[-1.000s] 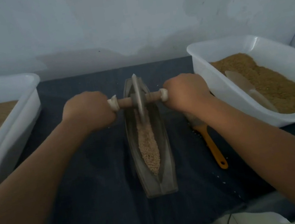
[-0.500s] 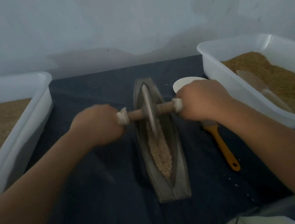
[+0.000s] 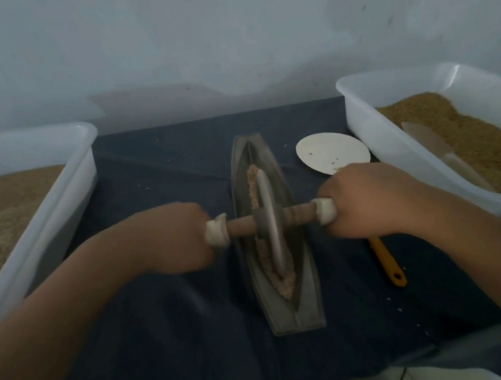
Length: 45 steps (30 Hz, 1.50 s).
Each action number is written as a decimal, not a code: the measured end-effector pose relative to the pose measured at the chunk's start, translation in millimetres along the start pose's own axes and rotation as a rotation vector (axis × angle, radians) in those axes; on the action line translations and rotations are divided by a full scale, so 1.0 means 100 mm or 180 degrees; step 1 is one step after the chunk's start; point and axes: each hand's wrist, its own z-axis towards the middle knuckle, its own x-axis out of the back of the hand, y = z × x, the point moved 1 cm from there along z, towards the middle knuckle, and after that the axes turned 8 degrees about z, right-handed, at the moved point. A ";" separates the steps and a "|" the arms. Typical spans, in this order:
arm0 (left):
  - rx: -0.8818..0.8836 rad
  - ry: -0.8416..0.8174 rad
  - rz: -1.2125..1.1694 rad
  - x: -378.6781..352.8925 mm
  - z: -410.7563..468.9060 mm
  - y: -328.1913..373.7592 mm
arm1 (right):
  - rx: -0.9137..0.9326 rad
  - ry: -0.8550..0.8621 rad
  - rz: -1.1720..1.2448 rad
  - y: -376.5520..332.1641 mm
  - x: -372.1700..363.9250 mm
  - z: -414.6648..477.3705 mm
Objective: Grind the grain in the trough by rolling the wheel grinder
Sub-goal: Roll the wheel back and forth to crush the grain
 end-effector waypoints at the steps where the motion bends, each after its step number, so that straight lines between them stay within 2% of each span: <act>1: 0.0100 0.0208 0.0155 0.04 0.07 0.00 | -0.0070 0.0110 -0.0060 0.01 -0.02 0.10; 4: 0.0591 0.1143 0.0621 0.21 0.42 -0.02 | -0.0356 0.0823 -0.0235 0.03 -0.05 0.53; 7: 0.0944 0.1479 0.0663 0.40 0.65 -0.02 | -0.0492 0.1136 -0.0240 0.03 0.00 0.87; 10: 0.0743 0.1173 0.0484 0.39 0.62 -0.03 | -0.0397 0.0941 -0.0209 0.05 0.06 0.85; 13: 0.0162 0.0378 0.0049 0.14 0.29 -0.05 | -0.0041 0.0564 -0.0271 0.06 0.02 0.45; 15: 0.0001 0.0084 -0.0232 -0.03 0.08 -0.07 | 0.0135 0.0349 -0.0176 0.05 0.02 0.17; 18: 0.0158 0.0424 -0.0066 -0.15 0.08 -0.09 | 0.0236 0.0413 -0.0181 0.04 0.00 0.20; 21: 0.0635 0.1259 0.0255 -0.09 0.41 -0.11 | 0.0174 0.1084 -0.0575 0.03 0.00 0.56; 23: 0.0965 0.1526 0.0171 0.00 0.64 -0.14 | 0.0198 0.1475 -0.0848 0.02 0.06 0.78; 27: 0.0947 0.1208 -0.0006 0.16 0.78 -0.18 | 0.0068 0.1417 -0.0805 -0.02 0.22 0.93; 31: 0.0252 0.0479 -0.0018 0.05 0.29 -0.10 | 0.0068 0.0640 -0.0263 -0.01 0.05 0.47; 33: 0.0088 0.0355 -0.0003 -0.02 0.04 -0.06 | 0.0162 0.0396 -0.0176 0.02 -0.04 0.12; 36: 0.0182 0.0606 0.0201 -0.04 0.05 -0.03 | 0.0128 0.0349 -0.0155 0.03 -0.07 0.11; 40: 0.0807 0.1468 0.0655 0.24 0.53 -0.03 | -0.0256 0.0744 -0.0111 0.02 0.04 0.69; 42: 0.0945 0.1500 0.0647 0.41 0.74 -0.08 | -0.0397 0.0952 -0.0235 0.01 0.12 0.93; 45: 0.0734 0.1166 0.0414 0.45 0.72 -0.10 | -0.0324 0.1043 -0.0311 0.00 0.14 0.93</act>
